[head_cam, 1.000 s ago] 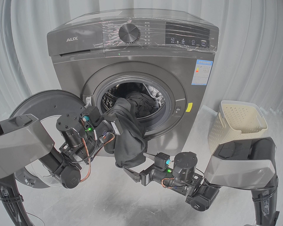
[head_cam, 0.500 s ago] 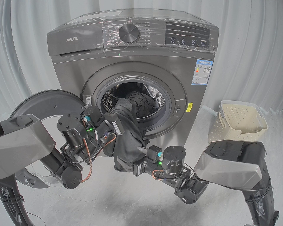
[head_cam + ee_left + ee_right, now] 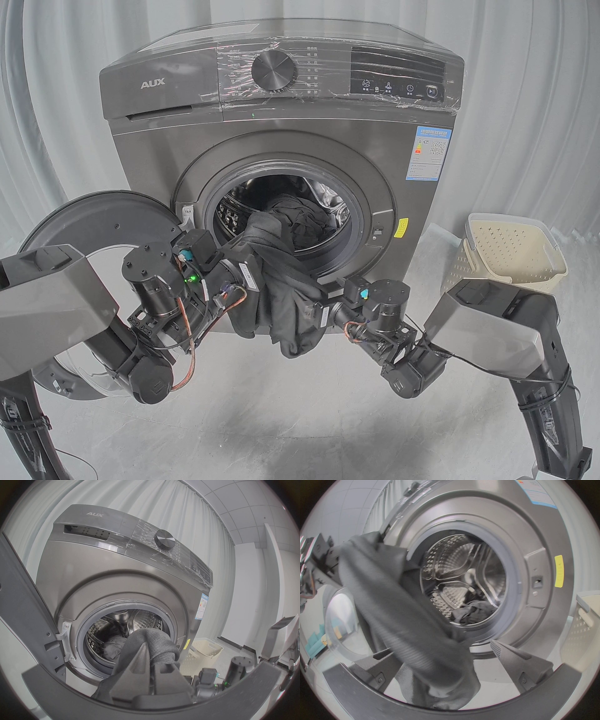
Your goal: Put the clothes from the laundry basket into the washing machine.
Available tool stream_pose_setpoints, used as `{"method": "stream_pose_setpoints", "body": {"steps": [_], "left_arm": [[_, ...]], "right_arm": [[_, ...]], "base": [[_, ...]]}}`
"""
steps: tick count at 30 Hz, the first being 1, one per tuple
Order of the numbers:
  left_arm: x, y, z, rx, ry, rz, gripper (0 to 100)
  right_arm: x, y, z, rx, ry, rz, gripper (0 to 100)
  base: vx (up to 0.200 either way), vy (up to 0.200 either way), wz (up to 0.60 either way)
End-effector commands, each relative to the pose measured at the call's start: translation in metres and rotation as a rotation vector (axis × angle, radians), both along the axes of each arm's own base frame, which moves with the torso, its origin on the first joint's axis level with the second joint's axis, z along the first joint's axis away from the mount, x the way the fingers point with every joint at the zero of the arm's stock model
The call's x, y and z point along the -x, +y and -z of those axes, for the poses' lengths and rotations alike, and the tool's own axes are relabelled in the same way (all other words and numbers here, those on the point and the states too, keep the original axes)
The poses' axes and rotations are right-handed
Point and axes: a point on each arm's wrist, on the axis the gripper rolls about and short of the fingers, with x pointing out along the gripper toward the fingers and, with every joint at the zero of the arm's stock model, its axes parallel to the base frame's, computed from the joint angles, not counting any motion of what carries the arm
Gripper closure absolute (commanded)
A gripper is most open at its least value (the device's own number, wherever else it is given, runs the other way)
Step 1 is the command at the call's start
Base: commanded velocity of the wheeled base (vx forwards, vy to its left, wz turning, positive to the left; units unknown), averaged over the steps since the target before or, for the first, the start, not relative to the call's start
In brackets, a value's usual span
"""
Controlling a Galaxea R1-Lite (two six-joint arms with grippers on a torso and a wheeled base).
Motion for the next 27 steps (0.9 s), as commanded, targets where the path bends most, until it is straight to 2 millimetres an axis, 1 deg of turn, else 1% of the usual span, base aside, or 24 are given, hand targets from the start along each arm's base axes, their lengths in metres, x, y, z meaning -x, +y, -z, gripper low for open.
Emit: {"method": "stream_pose_setpoints", "body": {"steps": [1, 2, 3, 6, 9, 14, 16, 17, 18, 20, 23, 27], "left_arm": [[0.000, 0.002, 0.002, -0.005, 0.006, -0.003, 100], [0.000, 0.002, 0.002, -0.005, 0.006, -0.003, 100], [0.000, 0.002, 0.002, -0.005, 0.007, -0.003, 100], [0.001, 0.002, 0.003, -0.006, 0.010, -0.005, 100], [0.000, 0.003, 0.004, -0.008, 0.013, -0.006, 100], [0.000, 0.003, 0.004, -0.008, 0.013, -0.008, 100], [0.000, 0.003, 0.004, -0.008, 0.014, -0.008, 100], [0.000, 0.002, 0.003, -0.008, 0.013, -0.008, 100], [0.000, 0.002, 0.003, -0.008, 0.013, -0.006, 100], [0.000, 0.001, 0.003, -0.005, 0.012, -0.006, 100], [0.000, 0.001, 0.003, -0.005, 0.012, -0.007, 100], [0.000, 0.001, 0.003, -0.005, 0.012, -0.007, 100]], "right_arm": [[-0.017, -0.023, -0.004, -0.004, -0.010, 0.073, 0], [-0.018, -0.026, -0.005, -0.005, -0.013, 0.080, 0], [-0.021, -0.034, -0.006, -0.004, -0.010, 0.111, 0], [-0.024, -0.042, -0.010, -0.004, -0.012, 0.137, 0], [-0.021, -0.043, -0.008, 0.006, 0.001, 0.137, 0], [-0.003, -0.041, -0.001, 0.041, 0.040, 0.101, 0], [0.014, -0.040, 0.006, 0.081, 0.074, 0.047, 0], [0.015, -0.039, 0.006, 0.084, 0.076, 0.039, 0], [0.027, -0.037, 0.012, 0.106, 0.094, -0.019, 0], [0.039, -0.035, 0.018, 0.119, 0.102, -0.085, 0], [0.047, -0.028, 0.023, 0.126, 0.109, -0.132, 0], [0.050, -0.020, 0.019, 0.117, 0.092, -0.157, 0]], "base": [[0.000, 0.000, 0.00], [0.000, 0.000, 0.00], [0.000, 0.000, 0.00], [0.000, 0.000, 0.00], [0.000, 0.000, 0.00], [0.000, 0.000, 0.00], [0.000, 0.000, 0.00], [0.000, 0.000, 0.00], [0.000, 0.000, 0.00], [0.000, 0.000, 0.00], [0.000, 0.000, 0.00], [0.000, 0.000, 0.00]]}}
